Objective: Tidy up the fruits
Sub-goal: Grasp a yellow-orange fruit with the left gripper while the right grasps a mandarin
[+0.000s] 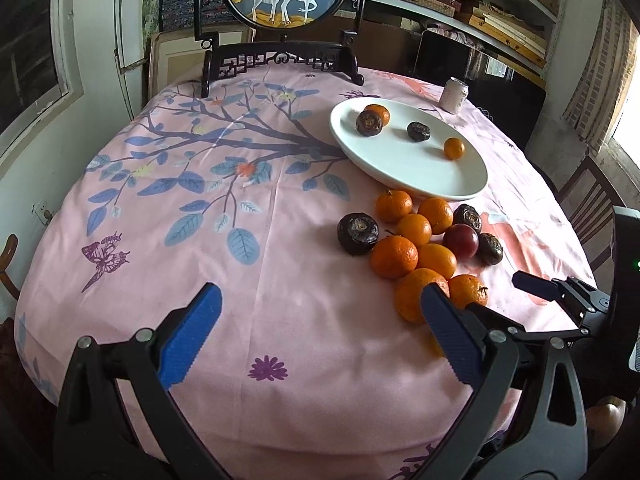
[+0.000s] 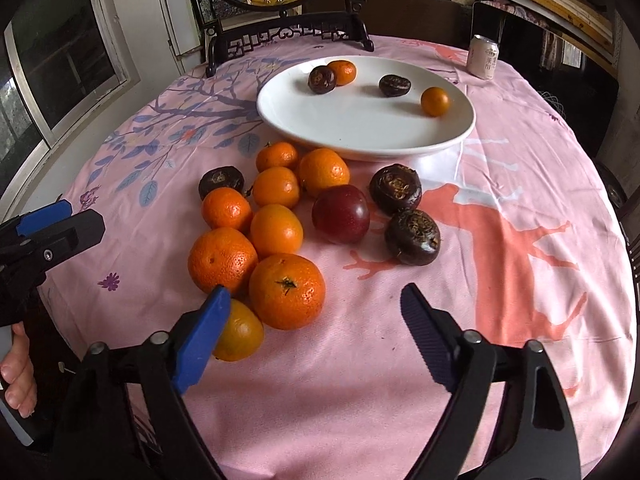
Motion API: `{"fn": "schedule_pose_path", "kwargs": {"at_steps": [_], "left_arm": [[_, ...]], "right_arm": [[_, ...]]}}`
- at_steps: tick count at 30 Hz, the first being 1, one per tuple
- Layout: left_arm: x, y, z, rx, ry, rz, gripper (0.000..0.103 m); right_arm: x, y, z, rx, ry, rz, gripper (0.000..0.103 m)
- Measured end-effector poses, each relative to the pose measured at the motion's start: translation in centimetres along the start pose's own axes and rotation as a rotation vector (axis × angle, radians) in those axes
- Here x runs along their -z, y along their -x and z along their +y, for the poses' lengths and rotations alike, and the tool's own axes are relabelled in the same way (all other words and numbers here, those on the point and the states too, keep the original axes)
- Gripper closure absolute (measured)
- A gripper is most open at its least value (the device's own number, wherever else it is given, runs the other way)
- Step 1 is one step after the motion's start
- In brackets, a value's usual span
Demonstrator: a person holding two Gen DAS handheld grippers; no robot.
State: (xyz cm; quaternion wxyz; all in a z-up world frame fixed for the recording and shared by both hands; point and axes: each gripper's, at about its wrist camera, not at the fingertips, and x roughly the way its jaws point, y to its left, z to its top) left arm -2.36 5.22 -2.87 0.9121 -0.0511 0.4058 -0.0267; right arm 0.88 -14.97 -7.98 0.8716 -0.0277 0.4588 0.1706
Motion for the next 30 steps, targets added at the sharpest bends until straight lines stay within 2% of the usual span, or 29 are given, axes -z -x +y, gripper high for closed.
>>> {"fn": "schedule_pose_path", "kwargs": {"at_steps": [5,6,7,8,9,11,13,16,19,22,25,28,30], "left_arm": [[0.1,-0.2,0.2,0.005,0.006,0.006,0.002],[0.2,-0.2,0.2,0.006,0.005,0.006,0.002],[0.2,-0.2,0.1,0.006,0.004,0.007,0.002],[0.3,-0.2,0.1,0.007,0.003,0.008,0.002],[0.3,-0.2,0.1,0.006,0.002,0.008,0.002],[0.4,-0.1,-0.1,0.003,-0.002,0.008,0.002],[0.5,-0.1,-0.3,0.000,-0.011,0.012,0.002],[0.9,-0.7,-1.5,0.014,-0.039,0.037,0.002],[1.8,-1.4,-3.5,0.027,-0.088,0.065,0.002],[2.7,-2.0,-5.8,0.059,-0.141,0.095,0.002],[3.4,-2.8,-7.6,0.068,-0.186,0.121,0.002],[3.7,-3.8,-8.5,0.078,-0.188,0.154,0.002],[3.8,-4.3,-8.7,0.076,-0.172,0.171,0.004]], "right_arm": [[-0.4,-0.7,-0.1,-0.040,-0.019,0.014,0.021],[-0.6,-1.0,-0.3,-0.061,-0.038,0.021,0.025],[-0.6,-1.4,-0.5,-0.103,-0.056,0.028,0.032],[-0.7,-1.7,-0.6,-0.166,-0.077,0.038,0.050],[-0.9,-1.7,-0.6,-0.153,-0.078,0.039,0.061],[-0.8,-1.3,-0.3,-0.140,-0.063,0.041,0.061],[-0.5,0.2,-0.5,-0.138,-0.069,0.005,0.061],[0.4,2.8,-0.8,-0.040,-0.023,-0.028,0.061],[2.3,3.4,-2.3,0.019,-0.025,-0.004,0.061],[3.8,3.0,-3.7,0.009,-0.050,0.019,0.061],[4.1,2.8,-4.2,-0.012,-0.050,0.006,0.060],[4.2,2.0,-4.3,-0.040,-0.049,0.018,0.060],[4.3,1.2,-4.2,-0.027,-0.045,0.034,0.059]]}}
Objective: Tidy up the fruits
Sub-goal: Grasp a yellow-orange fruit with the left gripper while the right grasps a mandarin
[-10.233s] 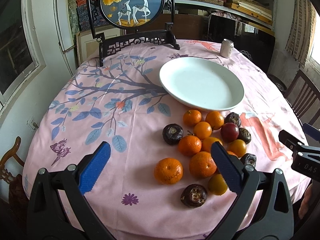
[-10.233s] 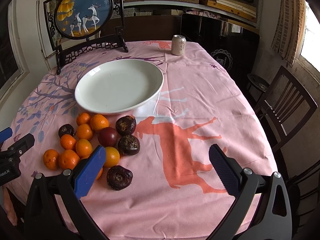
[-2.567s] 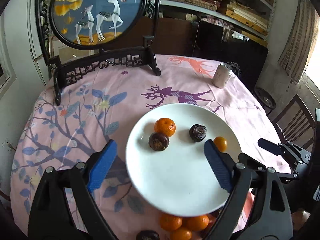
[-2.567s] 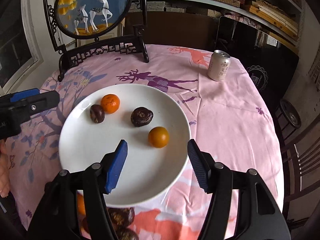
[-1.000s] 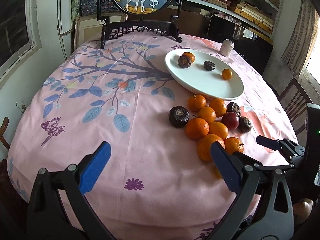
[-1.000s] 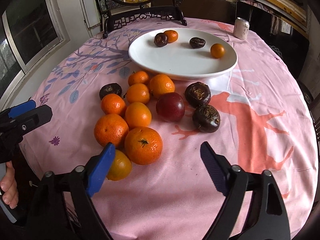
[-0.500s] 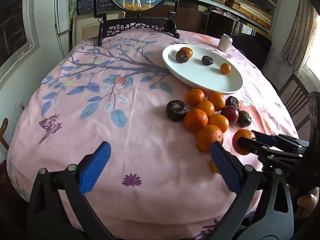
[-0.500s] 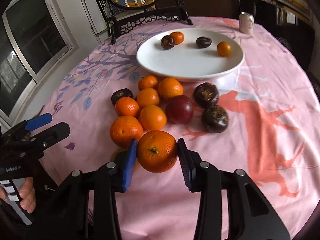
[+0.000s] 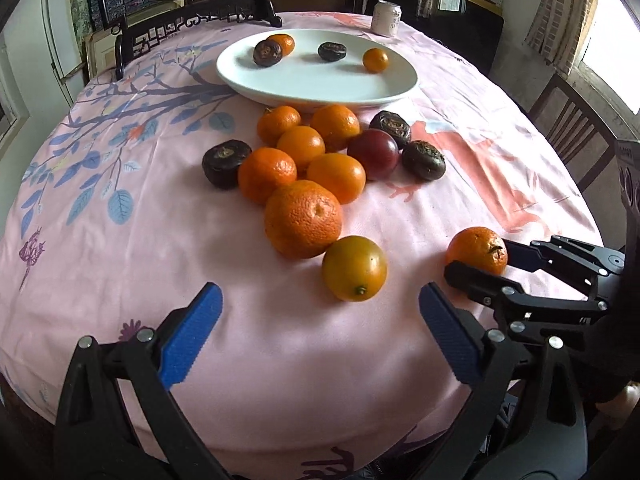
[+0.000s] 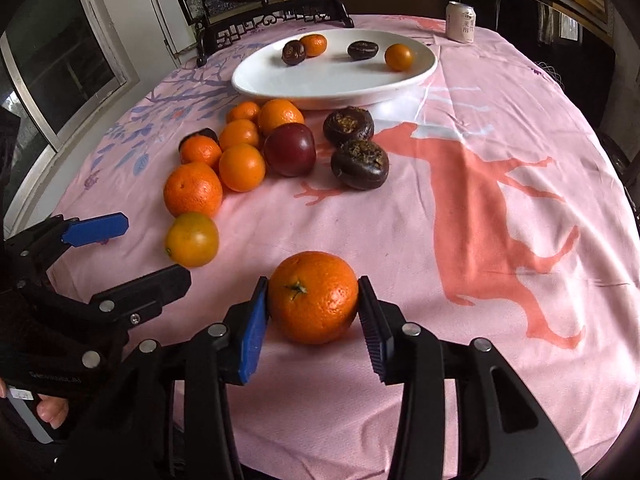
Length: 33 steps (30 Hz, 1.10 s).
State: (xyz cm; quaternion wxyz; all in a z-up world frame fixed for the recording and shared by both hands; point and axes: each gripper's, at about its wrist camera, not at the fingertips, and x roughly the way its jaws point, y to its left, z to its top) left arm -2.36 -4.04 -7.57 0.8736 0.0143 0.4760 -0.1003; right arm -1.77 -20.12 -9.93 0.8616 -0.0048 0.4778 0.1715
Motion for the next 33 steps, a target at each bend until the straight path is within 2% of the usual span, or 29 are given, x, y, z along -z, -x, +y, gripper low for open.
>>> {"fn": "schedule_pose_path", "kwargs": {"at_steps": [1,3,5,7,10,13,16,23,33], "left_arm": [[-0.1,-0.1,0.0,0.003,0.010,0.002,0.004],[-0.2,-0.4,0.0,0.003,0.023,0.011,0.013],[-0.2,-0.7,-0.3,0.015,0.022,0.030,0.036],[-0.1,-1.2,-1.0,0.028,0.013,0.049,0.045],[-0.2,-1.6,-1.8,0.030,0.005,0.049,0.046],[-0.6,-2.1,-2.4,0.007,-0.002,0.035,0.067],[-0.8,-2.0,-2.4,0.021,0.006,0.028,0.067],[-1.3,0.8,-2.0,0.012,-0.002,-0.051,0.067],[-3.0,2.2,-0.1,0.033,0.021,-0.085,0.067]], "right_arm": [[0.1,0.1,-0.2,-0.013,-0.011,-0.012,0.059],[0.3,0.8,-0.4,-0.015,-0.013,-0.034,0.059],[0.4,1.5,-0.5,-0.001,-0.005,-0.050,0.059],[0.6,2.1,-0.9,0.004,-0.012,-0.058,0.059],[0.9,2.6,-1.6,0.017,-0.023,-0.066,0.059],[1.0,3.0,-2.0,0.018,-0.032,-0.070,0.060],[1.0,3.3,-2.2,0.014,-0.035,-0.080,0.060],[0.5,3.5,-2.0,-0.002,-0.039,-0.093,0.059],[-1.6,3.3,-0.9,0.002,-0.023,-0.095,0.060]]}}
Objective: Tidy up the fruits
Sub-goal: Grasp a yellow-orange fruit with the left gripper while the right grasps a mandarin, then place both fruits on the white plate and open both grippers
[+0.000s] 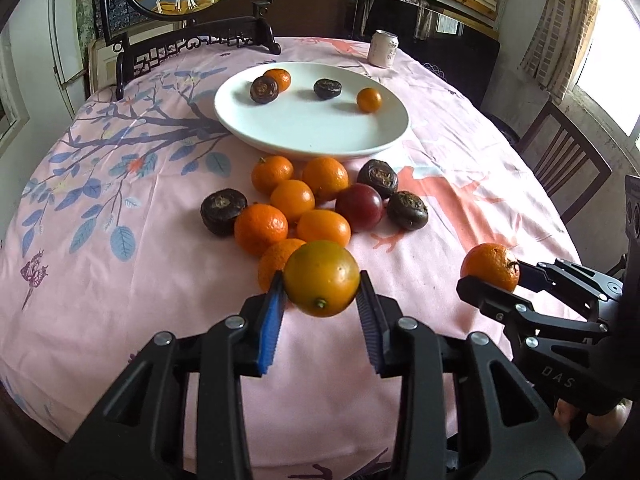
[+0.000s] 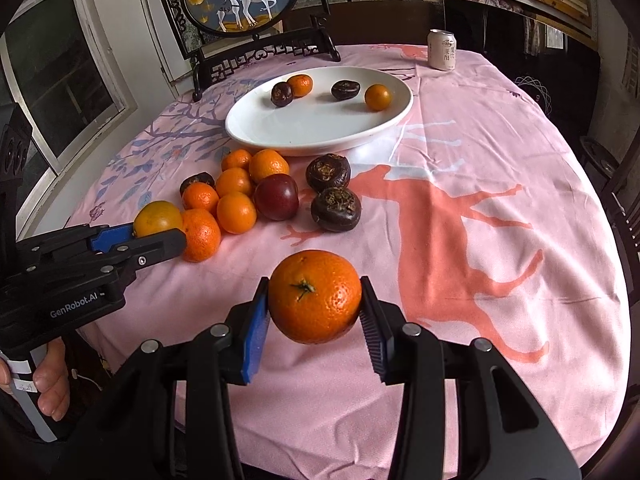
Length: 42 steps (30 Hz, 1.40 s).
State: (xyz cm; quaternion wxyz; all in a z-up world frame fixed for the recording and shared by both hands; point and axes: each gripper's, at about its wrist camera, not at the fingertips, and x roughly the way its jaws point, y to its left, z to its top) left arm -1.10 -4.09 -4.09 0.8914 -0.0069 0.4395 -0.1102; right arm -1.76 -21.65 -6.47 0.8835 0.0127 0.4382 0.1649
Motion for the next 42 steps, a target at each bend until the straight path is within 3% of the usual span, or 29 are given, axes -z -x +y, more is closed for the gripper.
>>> {"fn": "schedule_pose_path", "kwargs": {"at_steps": [4,7,12,15,21,31,33,34,35,38,40,41,42], "left_arm": [[-3.4,0.2,1.3,0.003,0.002,-0.028,0.067],[-8.3,-0.9,2.3,0.003,-0.003,-0.031,0.067],[-17.2,-6.0,3.2,0.006,0.018,0.005,0.067],[-20.8,-10.0,3.3,-0.010,0.027,0.047,0.067],[-24.1,-16.3,4.2,-0.003,0.069,0.127,0.067],[-25.4,-19.0,4.2,-0.010,0.068,0.145,0.066],[-25.6,-18.6,4.3,0.000,0.077,0.139,0.058],[-25.6,-18.0,4.4,0.004,0.078,0.128,0.034],[-25.6,-16.9,4.4,0.006,0.077,0.097,0.021],[-24.8,-12.0,4.4,-0.022,0.039,-0.018,0.014],[-23.3,-8.7,4.5,-0.032,0.016,-0.073,0.007],[-22.4,-7.2,4.6,-0.049,0.011,-0.094,0.006],[-21.3,-5.9,4.6,-0.064,0.011,-0.113,0.006]], "right_arm": [[-3.0,-0.6,0.4,-0.023,0.027,-0.001,0.060],[-6.6,-1.6,0.5,-0.013,0.058,-0.007,0.060],[-13.7,-5.2,-0.2,0.009,0.083,-0.014,0.060],[-17.1,-8.3,-1.0,0.024,0.095,0.001,0.060],[-20.8,-13.6,-2.4,0.044,0.099,0.064,0.060],[-22.2,-16.9,-3.0,0.055,0.102,0.086,0.059],[-22.3,-16.7,-3.0,0.073,0.106,0.062,0.039],[-22.3,-16.2,-3.0,0.096,0.107,0.040,0.039],[-22.2,-15.4,-3.0,0.118,0.114,0.025,0.039],[-21.5,-12.3,-2.8,0.170,0.125,0.001,0.038],[-20.1,-9.7,-2.7,0.175,0.118,-0.014,0.023],[-19.1,-8.2,-2.4,0.184,0.115,-0.037,0.006],[-18.0,-6.8,-2.1,0.199,0.117,-0.072,0.001]]}}
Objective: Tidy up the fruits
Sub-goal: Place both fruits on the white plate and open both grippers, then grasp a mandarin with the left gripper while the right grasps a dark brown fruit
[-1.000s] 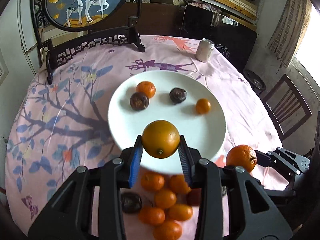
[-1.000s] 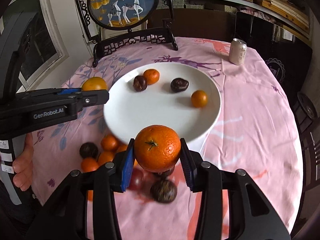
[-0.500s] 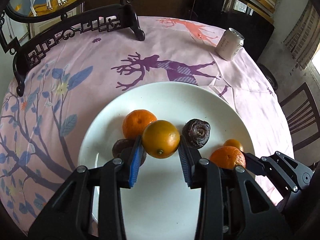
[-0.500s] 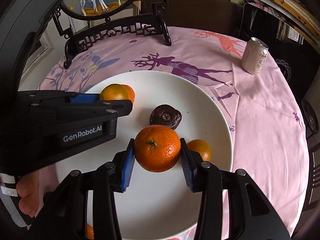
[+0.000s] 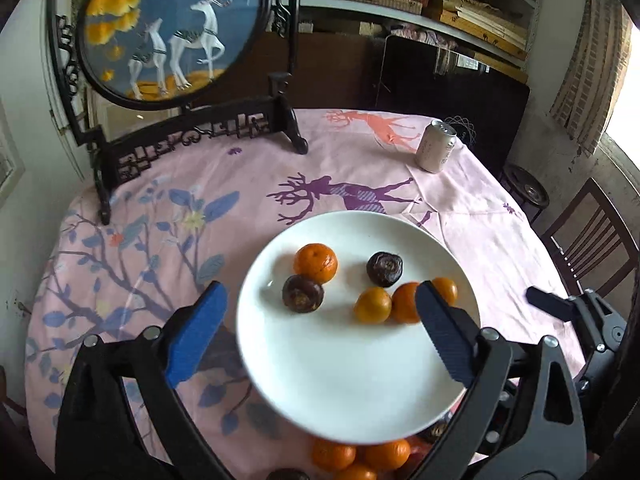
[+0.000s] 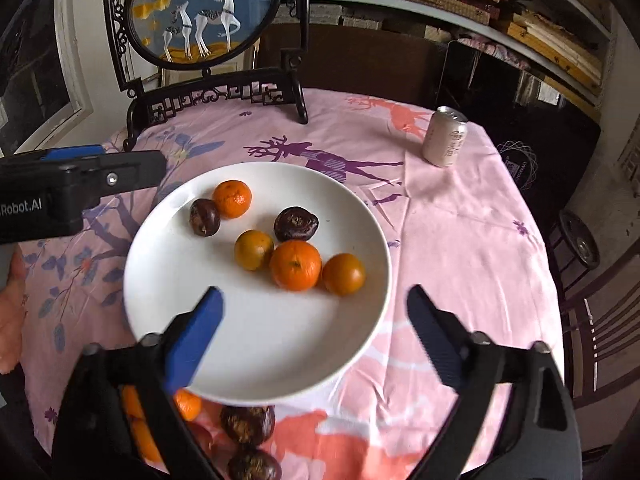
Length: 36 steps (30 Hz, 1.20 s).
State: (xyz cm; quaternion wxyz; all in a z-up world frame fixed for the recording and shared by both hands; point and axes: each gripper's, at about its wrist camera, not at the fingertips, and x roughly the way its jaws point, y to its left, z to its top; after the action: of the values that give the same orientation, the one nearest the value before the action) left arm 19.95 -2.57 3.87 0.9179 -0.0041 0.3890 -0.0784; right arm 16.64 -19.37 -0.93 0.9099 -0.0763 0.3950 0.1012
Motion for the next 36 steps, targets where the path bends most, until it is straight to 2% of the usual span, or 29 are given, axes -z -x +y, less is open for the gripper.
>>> {"fn": "schedule_pose_path", "kwargs": {"at_steps": [2,4,8,10,16,25,29,33,36], "left_arm": [[2.3,2.6,0.3,-0.013,0.012,-0.027,0.002],[4.7,4.4,0.5,-0.035,0.028,-0.045,0.002],[8.5,6.8,0.9,-0.050,0.058,-0.052,0.002],[9.8,7.5,0.9,-0.042,0.054,-0.043,0.002],[11.6,8.6,0.7,-0.035,0.057,-0.033,0.002],[12.5,10.2,1.0,-0.038,0.063,-0.057,0.002],[13.8,10.5,2.0,-0.054,0.070,-0.049,0.002],[16.1,9.7,2.9,-0.063,0.071,0.001,0.002],[17.9,9.1,3.1,-0.045,0.072,0.047,0.002]], "right_arm": [[1.9,2.6,0.5,0.046,0.000,-0.057,0.001],[3.5,4.2,0.7,0.070,-0.031,-0.075,0.001],[5.4,5.7,0.7,0.016,-0.099,-0.061,0.001],[5.7,6.3,1.2,0.023,-0.092,-0.060,0.001],[5.9,7.7,2.7,0.032,-0.061,-0.070,0.001],[6.5,8.9,3.4,0.049,-0.058,-0.080,0.001],[7.9,7.8,3.2,0.072,-0.060,-0.037,0.001],[10.4,4.8,3.3,0.055,-0.064,0.070,0.001],[11.6,3.2,3.5,0.037,-0.056,0.099,0.001]]}}
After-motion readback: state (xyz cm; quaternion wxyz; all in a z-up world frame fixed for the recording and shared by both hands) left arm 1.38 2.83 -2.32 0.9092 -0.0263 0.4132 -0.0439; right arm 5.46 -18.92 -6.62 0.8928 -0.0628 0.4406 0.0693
